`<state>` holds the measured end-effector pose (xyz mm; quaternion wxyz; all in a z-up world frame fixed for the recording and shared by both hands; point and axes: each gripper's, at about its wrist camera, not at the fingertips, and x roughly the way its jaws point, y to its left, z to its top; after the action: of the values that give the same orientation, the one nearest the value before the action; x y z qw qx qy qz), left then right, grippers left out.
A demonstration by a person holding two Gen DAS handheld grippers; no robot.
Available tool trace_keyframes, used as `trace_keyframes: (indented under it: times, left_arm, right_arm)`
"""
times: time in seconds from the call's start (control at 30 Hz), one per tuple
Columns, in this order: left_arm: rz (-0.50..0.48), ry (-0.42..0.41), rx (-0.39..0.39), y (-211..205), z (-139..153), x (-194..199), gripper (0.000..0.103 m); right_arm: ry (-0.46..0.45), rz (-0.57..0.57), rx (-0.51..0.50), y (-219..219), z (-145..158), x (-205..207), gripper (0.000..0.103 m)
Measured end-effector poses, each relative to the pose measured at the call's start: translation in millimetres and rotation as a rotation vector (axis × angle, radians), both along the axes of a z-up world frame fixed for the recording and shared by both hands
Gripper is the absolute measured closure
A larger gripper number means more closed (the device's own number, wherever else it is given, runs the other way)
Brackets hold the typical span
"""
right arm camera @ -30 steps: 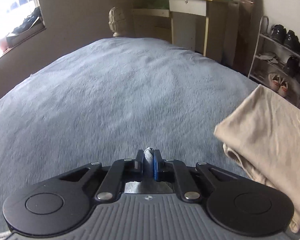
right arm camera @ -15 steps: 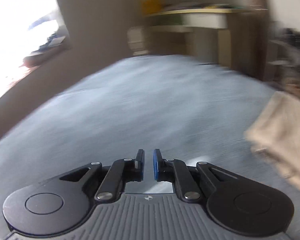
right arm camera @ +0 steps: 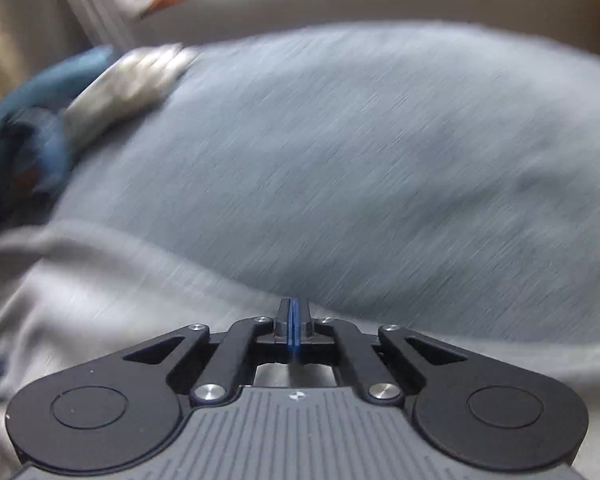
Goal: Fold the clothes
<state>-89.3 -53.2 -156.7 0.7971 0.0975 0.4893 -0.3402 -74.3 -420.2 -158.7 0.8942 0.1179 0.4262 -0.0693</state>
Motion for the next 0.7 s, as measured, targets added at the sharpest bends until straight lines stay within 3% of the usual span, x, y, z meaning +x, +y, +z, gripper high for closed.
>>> trace_keyframes:
  times: [0.07, 0.13, 0.27, 0.37, 0.4, 0.5, 0.57, 0.7]
  left_arm:
    - [0.015, -0.008, -0.022, 9, 6, 1, 0.057]
    - [0.034, -0.028, -0.044, 20, 11, 3, 0.057]
    - [0.097, 0.008, -0.088, 41, 8, 16, 0.057]
    - [0.129, 0.023, -0.070, 50, -1, 21, 0.057]
    - [0.135, 0.028, -0.075, 53, -3, 21, 0.057]
    - [0.158, 0.023, -0.095, 63, -2, 21, 0.057]
    - [0.173, 0.013, -0.117, 73, 2, 23, 0.057]
    - [0.214, 0.012, -0.153, 99, 5, 35, 0.057]
  right_arm:
    - [-0.011, -0.109, 0.033, -19, 7, 4, 0.099]
    - [-0.007, -0.091, 0.182, -19, 18, -6, 0.099]
    - [0.062, 0.215, 0.272, 58, 34, -23, 0.099]
    - [0.147, 0.388, 0.314, 114, 16, -10, 0.099]
    - [0.164, 0.392, 0.297, 127, 5, -1, 0.099]
    - [0.122, 0.286, 0.273, 133, -16, 37, 0.102]
    - [0.020, 0.131, 0.339, 113, -11, 53, 0.100]
    - [0.010, 0.017, 0.399, 100, 8, 63, 0.098]
